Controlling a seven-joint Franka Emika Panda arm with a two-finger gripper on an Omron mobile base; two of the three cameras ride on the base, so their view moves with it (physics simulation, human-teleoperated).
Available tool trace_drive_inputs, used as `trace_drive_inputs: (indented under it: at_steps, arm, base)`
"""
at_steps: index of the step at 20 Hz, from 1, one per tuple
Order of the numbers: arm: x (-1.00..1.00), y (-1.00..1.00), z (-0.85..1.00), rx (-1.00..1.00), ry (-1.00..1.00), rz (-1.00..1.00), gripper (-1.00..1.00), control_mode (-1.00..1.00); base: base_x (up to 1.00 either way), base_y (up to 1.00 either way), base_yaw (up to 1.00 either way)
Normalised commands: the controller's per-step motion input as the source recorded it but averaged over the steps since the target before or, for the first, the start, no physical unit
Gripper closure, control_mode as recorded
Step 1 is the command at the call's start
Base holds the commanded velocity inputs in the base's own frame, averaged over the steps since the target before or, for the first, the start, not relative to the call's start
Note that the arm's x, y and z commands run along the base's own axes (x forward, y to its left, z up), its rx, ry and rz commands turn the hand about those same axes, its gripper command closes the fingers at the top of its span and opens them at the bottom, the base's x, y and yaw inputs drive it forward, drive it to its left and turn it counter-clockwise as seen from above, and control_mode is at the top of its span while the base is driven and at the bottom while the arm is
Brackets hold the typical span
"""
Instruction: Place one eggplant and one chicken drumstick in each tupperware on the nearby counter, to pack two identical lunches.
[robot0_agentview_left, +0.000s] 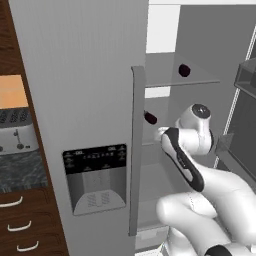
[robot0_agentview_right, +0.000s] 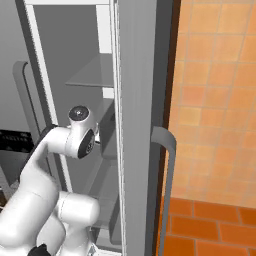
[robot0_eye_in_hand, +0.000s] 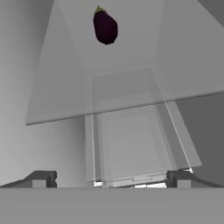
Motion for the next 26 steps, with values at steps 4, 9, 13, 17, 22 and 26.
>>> trace_drive_inputs:
  at_steps: [4,9,13,17,22,26]
  arm:
    - [1.0,0.0,0.0,-0.03,0.0,0.03,-1.0,-1.0]
    - [0.96,-0.08,0.0,-0.03,0.0,0.01,-1.0,-1.0]
    - [0.96,-0.13,0.0,0.0,0.01,0.0,-1.0,-1.0]
    - [0.77,-0.01,-0.02,0.0,0.05,0.01,-1.0,-1.0]
    - [0.69,0.0,-0.23,0.0,0.0,0.02,-1.0,-1.0]
    - [0.74,0.0,-0.55,-0.03,0.0,0.03,-1.0,-1.0]
  base:
    - [0.0,0.0,0.0]
    - [0.0,0.0,0.0]
    - [0.0,0.0,0.0]
    - [0.0,0.0,0.0]
    - [0.0,0.0,0.0]
    - [0.0,0.0,0.0]
